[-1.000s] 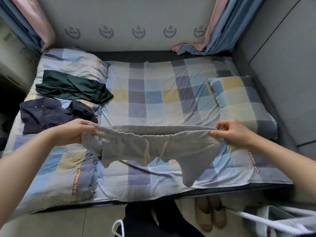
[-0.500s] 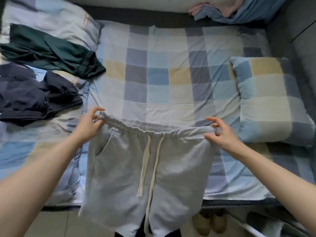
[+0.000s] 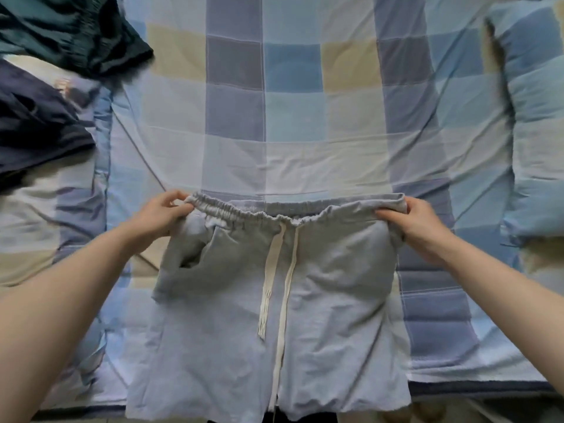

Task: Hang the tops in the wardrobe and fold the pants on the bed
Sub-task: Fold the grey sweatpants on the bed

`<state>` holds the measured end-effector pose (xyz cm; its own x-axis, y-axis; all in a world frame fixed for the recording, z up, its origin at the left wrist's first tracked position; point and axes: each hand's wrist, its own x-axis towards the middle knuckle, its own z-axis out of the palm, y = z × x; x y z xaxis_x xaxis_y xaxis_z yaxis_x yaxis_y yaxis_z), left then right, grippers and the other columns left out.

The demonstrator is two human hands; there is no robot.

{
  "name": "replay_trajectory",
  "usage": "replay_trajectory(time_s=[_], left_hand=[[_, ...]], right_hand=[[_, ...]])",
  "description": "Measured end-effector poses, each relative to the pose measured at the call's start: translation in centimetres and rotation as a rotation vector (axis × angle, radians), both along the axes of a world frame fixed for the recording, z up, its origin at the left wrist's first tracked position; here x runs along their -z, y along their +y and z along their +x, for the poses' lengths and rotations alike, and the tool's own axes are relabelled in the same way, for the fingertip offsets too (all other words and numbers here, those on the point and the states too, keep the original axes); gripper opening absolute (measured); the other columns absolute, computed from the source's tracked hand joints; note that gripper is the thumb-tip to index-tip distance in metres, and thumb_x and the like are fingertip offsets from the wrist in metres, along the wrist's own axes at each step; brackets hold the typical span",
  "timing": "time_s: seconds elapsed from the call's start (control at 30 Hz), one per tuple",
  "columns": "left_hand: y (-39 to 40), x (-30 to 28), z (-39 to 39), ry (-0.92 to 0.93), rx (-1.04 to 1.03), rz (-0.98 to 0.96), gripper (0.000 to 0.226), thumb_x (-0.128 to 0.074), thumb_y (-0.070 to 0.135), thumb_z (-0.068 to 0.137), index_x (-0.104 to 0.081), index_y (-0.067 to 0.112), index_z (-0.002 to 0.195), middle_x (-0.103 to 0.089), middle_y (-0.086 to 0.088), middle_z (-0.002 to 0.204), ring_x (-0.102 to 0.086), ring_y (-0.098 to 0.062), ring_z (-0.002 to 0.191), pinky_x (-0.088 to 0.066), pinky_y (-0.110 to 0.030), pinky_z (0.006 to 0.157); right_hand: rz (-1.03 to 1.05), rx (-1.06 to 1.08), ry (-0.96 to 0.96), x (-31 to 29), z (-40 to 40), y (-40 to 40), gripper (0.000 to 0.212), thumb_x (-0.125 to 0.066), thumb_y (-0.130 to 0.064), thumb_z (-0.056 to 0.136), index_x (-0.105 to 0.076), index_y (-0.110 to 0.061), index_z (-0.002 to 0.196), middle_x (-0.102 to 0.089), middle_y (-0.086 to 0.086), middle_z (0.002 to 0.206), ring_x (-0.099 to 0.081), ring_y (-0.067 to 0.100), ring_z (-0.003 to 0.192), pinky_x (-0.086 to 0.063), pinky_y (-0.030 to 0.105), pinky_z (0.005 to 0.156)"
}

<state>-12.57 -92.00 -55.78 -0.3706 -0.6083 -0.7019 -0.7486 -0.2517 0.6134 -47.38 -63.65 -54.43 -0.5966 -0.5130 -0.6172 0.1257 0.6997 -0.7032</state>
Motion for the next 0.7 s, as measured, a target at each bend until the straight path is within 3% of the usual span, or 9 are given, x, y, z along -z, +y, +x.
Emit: replay_trajectory(time_s=[0.07, 0.17, 0.23, 0.3, 0.33, 0.37, 0.43, 0.53, 0.7], left_hand=[[-1.8, -1.1, -0.3, -0.003, -0.005, 0.060, 0.015, -0.055, 0.015, 0.098, -0.059, 0.023, 0.086, -0.057, -0.004, 0.079, -0.047, -0.014, 0.060, -0.038, -0.019, 0.049], [-5.5, -2.6, -2.3, -0.002, 0.013, -0.009, 0.016, -0.056, 0.015, 0.097, -0.059, 0.024, 0.085, -0.058, -0.001, 0.078, -0.045, -0.015, 0.061, -0.033, -0.022, 0.052], [-8.3, -2.8, -4.9, 0.012, -0.010, -0.145, 0.010, -0.057, 0.016, 0.097, -0.061, 0.025, 0.092, -0.058, -0.006, 0.084, -0.046, -0.014, 0.059, -0.034, -0.023, 0.051], [-10.9, -1.9, -7.7, -0.009, -0.028, -0.390, 0.021, -0.055, 0.015, 0.097, -0.060, 0.017, 0.117, -0.059, -0.009, 0.092, -0.053, -0.010, 0.061, -0.041, -0.019, 0.047], [-12.1, -1.0, -8.8, -0.035, -0.018, -0.487, 0.034, -0.052, 0.013, 0.097, -0.053, 0.013, 0.131, -0.059, -0.010, 0.102, -0.058, -0.011, 0.071, -0.046, -0.012, 0.053], [-12.6, -0.2, -9.7, -0.081, 0.001, -0.553, 0.045, -0.049, 0.012, 0.096, -0.044, 0.012, 0.141, -0.058, -0.011, 0.117, -0.061, -0.018, 0.091, -0.051, -0.013, 0.068], [-11.5, 1.8, -10.7, -0.198, 0.064, -0.614, 0.057, -0.050, 0.009, 0.094, -0.033, 0.010, 0.148, -0.049, -0.015, 0.141, -0.051, -0.031, 0.125, -0.041, -0.031, 0.104], [-4.7, 5.2, -10.4, -0.254, 0.181, -0.513, 0.052, -0.058, 0.006, 0.088, -0.043, 0.004, 0.137, -0.052, -0.022, 0.136, -0.050, -0.037, 0.124, -0.037, -0.038, 0.103], [9.1, 8.3, -6.3, -0.313, 0.364, -0.203, 0.009, -0.056, 0.015, 0.089, -0.061, 0.011, 0.094, -0.067, -0.019, 0.101, -0.061, -0.035, 0.098, -0.049, -0.039, 0.082]], right_hand=[[-0.037, -0.001, -0.033, -0.8, -1.1, -0.7, 0.026, -0.069, -0.007, 0.084, -0.064, 0.002, 0.109, -0.073, 0.008, 0.094, -0.067, 0.018, 0.085, -0.052, 0.029, 0.073], [-0.086, -0.062, -0.097, -2.4, -3.6, -3.8, 0.019, -0.067, -0.005, 0.085, -0.067, -0.005, 0.103, -0.075, -0.004, 0.083, -0.069, 0.007, 0.076, -0.056, 0.019, 0.064], [-0.113, -0.058, -0.032, -2.6, -5.7, -7.3, 0.013, -0.066, -0.007, 0.086, -0.067, -0.005, 0.099, -0.072, -0.002, 0.080, -0.067, 0.006, 0.070, -0.053, 0.019, 0.061], [-0.098, -0.022, 0.159, -1.5, -8.2, -11.2, 0.024, -0.068, -0.014, 0.087, -0.063, -0.003, 0.107, -0.061, 0.008, 0.087, -0.060, 0.014, 0.078, -0.048, 0.028, 0.069], [-0.050, -0.013, 0.277, -0.5, -9.3, -13.0, 0.031, -0.068, -0.018, 0.088, -0.060, -0.003, 0.114, -0.058, 0.009, 0.095, -0.057, 0.017, 0.086, -0.046, 0.030, 0.075], [0.022, -0.007, 0.402, 0.4, -10.0, -14.4, 0.035, -0.067, -0.018, 0.088, -0.058, -0.004, 0.119, -0.058, 0.008, 0.103, -0.056, 0.018, 0.094, -0.046, 0.030, 0.081], [0.136, -0.008, 0.552, 2.6, -9.6, -15.9, 0.035, -0.060, -0.012, 0.089, -0.056, -0.006, 0.123, -0.061, 0.009, 0.117, -0.057, 0.022, 0.108, -0.044, 0.029, 0.090], [0.178, -0.128, 0.517, 5.8, -3.9, -14.9, 0.034, -0.052, -0.003, 0.086, -0.060, -0.007, 0.119, -0.063, 0.012, 0.120, -0.058, 0.027, 0.111, -0.041, 0.028, 0.094], [0.070, -0.639, 0.400, 8.8, 8.3, -8.3, 0.036, -0.048, 0.006, 0.084, -0.062, -0.002, 0.116, -0.059, 0.019, 0.116, -0.056, 0.032, 0.108, -0.037, 0.029, 0.093]])
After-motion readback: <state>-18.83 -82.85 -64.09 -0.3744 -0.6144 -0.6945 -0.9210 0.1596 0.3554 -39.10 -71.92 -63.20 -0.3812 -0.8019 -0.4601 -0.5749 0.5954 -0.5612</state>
